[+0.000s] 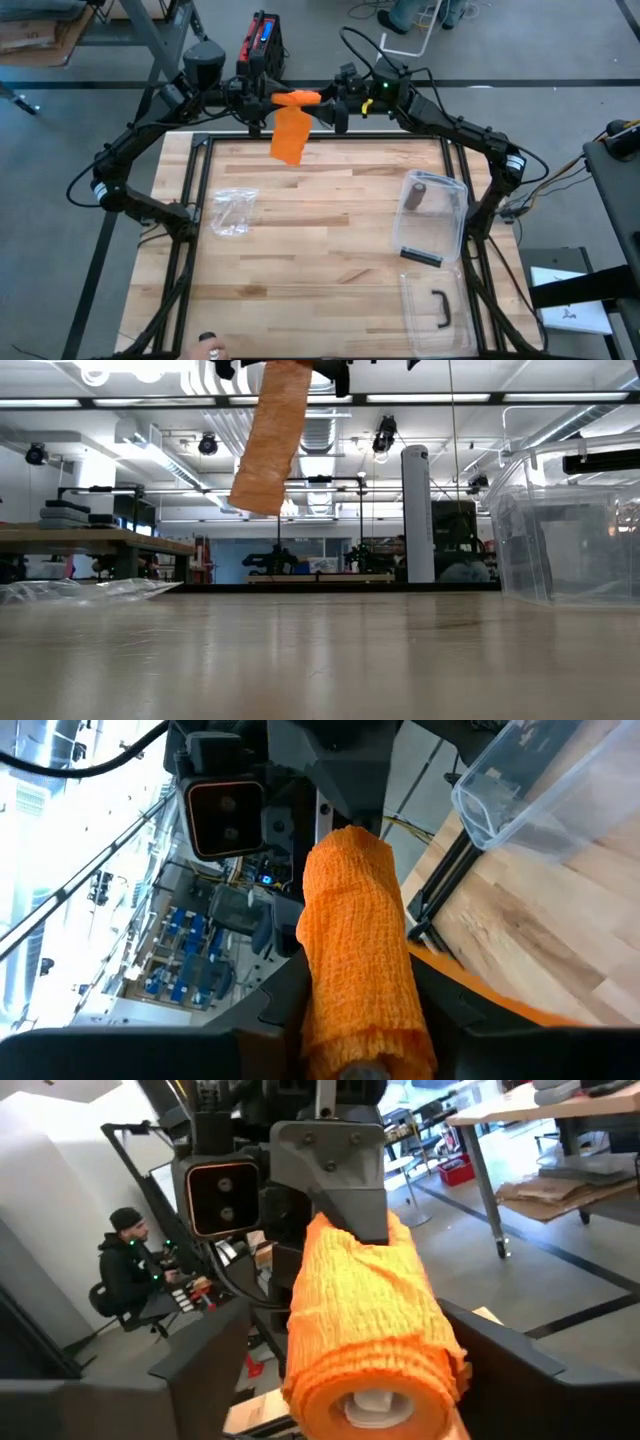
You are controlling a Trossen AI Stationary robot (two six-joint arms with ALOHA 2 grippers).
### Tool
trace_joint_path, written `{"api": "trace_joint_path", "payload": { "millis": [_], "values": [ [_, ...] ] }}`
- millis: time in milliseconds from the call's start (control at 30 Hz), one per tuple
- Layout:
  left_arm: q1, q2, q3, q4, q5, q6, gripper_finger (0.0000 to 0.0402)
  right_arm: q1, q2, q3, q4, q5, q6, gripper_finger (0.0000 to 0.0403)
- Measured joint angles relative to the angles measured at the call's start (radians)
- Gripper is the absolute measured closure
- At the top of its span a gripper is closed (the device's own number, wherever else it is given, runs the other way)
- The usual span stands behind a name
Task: Roll bandage
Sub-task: Roll the orange bandage
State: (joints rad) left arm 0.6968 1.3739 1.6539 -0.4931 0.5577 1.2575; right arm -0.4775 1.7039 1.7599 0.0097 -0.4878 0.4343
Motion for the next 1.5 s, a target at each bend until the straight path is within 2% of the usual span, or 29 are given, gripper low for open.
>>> {"api": "trace_joint_path", "payload": {
  "millis": [367, 467, 600, 733, 833, 967, 1133, 1333, 1500],
  "values": [
    [0.0, 0.0, 0.0, 0.035, 0.001, -0.115, 0.0278, -0.001, -0.001, 0.0, 0.0, 0.022, -0.075, 0.0248],
    [0.001, -0.007, 0.0, 0.042, 0.0, -0.246, 0.0269, -0.001, -0.001, 0.0, 0.004, 0.022, -0.133, 0.0277],
    [0.0, -0.015, 0.0, 0.044, 0.0, -0.531, 0.0249, -0.004, -0.002, 0.001, 0.016, 0.017, -0.23, 0.0302],
    [0.002, -0.012, 0.0, 0.025, -0.002, -0.772, 0.0221, -0.007, -0.003, 0.001, 0.022, 0.015, -0.368, 0.0309],
    [0.002, -0.003, 0.0, 0.001, 0.045, -0.866, 0.0199, -0.006, -0.003, 0.001, 0.013, 0.014, -0.457, 0.0308],
    [0.002, 0.001, 0.0, -0.008, 0.113, -0.913, 0.0171, -0.006, -0.001, 0.0, 0.002, 0.012, -0.521, 0.0306],
    [0.002, 0.004, 0.0, -0.008, 0.11, -0.911, 0.0151, -0.006, -0.001, 0.0, -0.004, 0.017, -0.579, 0.0314],
    [0.001, 0.027, 0.001, 0.028, 0.111, -0.957, 0.0172, -0.007, 0.0, 0.0, -0.009, 0.025, -0.603, 0.0313],
    [0.004, 0.032, 0.001, 0.028, 0.11, -0.956, 0.0232, -0.007, 0.0, 0.0, -0.019, 0.02, -0.588, 0.0312]
  ]
}}
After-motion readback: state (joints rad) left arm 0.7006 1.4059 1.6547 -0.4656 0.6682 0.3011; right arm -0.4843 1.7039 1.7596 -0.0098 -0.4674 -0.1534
